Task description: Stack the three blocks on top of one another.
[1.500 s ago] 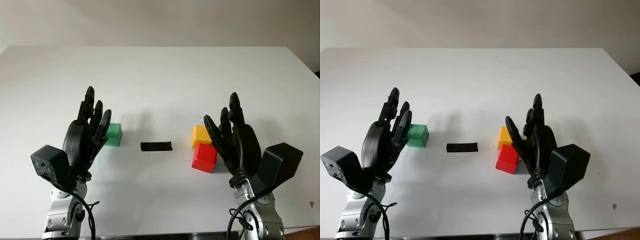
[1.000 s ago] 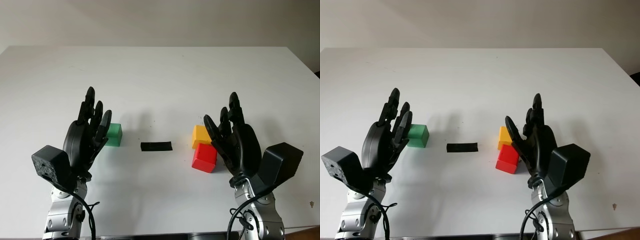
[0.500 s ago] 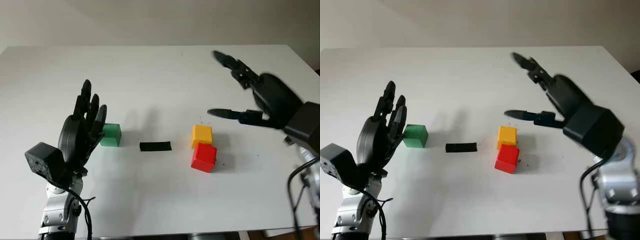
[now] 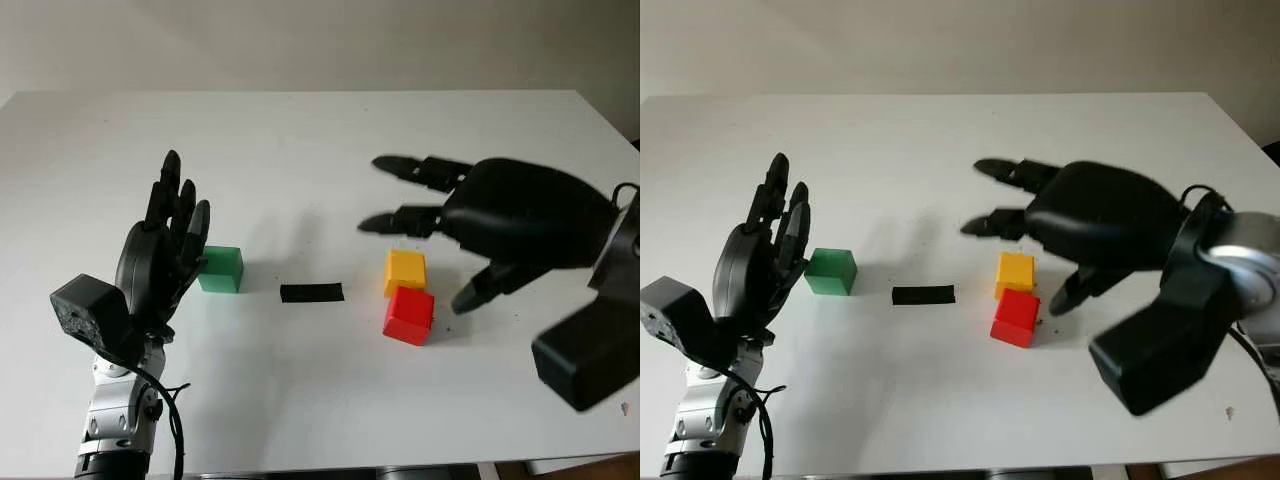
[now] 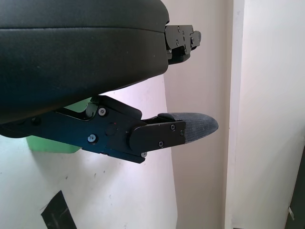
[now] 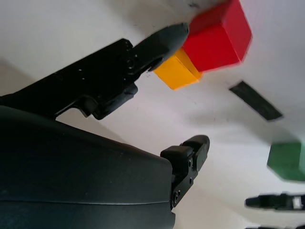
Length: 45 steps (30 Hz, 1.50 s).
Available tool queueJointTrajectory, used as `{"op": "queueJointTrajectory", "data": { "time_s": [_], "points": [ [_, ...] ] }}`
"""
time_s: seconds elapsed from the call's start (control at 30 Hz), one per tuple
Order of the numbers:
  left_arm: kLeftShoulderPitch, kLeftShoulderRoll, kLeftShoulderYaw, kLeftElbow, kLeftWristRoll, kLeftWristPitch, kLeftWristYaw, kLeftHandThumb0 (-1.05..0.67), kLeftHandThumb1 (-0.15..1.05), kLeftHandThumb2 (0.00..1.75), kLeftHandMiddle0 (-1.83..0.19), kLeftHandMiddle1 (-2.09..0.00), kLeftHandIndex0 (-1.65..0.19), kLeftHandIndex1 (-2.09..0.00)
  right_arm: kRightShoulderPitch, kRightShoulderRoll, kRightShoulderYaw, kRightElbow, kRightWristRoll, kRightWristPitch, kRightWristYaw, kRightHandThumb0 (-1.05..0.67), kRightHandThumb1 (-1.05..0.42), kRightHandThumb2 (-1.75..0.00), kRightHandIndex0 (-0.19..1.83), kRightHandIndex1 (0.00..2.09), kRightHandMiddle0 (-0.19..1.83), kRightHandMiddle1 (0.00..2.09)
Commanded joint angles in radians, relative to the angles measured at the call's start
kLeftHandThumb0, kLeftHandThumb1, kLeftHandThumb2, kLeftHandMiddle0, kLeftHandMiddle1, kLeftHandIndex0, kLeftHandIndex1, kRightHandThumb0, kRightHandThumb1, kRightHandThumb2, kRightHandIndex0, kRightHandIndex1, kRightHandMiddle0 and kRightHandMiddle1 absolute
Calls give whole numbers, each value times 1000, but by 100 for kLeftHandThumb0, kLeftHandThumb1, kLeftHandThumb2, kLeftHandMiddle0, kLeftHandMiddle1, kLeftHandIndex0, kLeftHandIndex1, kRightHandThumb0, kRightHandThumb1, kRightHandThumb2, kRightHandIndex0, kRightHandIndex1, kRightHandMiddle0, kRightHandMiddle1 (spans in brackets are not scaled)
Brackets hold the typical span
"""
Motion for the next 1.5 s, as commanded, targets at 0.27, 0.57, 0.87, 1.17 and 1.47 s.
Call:
{"op": "queueJointTrajectory", "data": {
  "time_s": [0.27, 0.57, 0.87, 1.17, 1.47],
  "points": [
    [-21, 6, -4, 1, 8, 1, -2, -59, 105, 51, 8, -5, 10, -5, 21, -4, 21, 74, -85, -171, -91, -29, -87, -6, 10, 7, 50, 14],
    [-10, 4, 0, -9, 1, 0, -8, -59, 105, 50, 9, -5, 10, -5, 11, 30, 61, 165, -211, -256, -230, -29, -86, -5, 8, 6, 51, 12],
    [1, 4, 0, -18, 2, 1, -5, -59, 105, 50, 9, -5, 10, -5, 9, 30, 97, 237, -283, -307, -323, -40, -85, -5, 5, 5, 49, 10],
    [1, -2, -3, -17, -1, 6, -6, -59, 105, 50, 9, -5, 10, -5, 34, 38, 101, 282, -276, -330, -380, -34, -90, -6, 5, 5, 49, 10],
    [5, -8, -3, -21, -3, 12, -4, -58, 105, 49, 8, -5, 10, -5, 31, 56, 104, 320, -300, -373, -475, -38, -90, -6, 13, 8, 74, 24]
  ]
}}
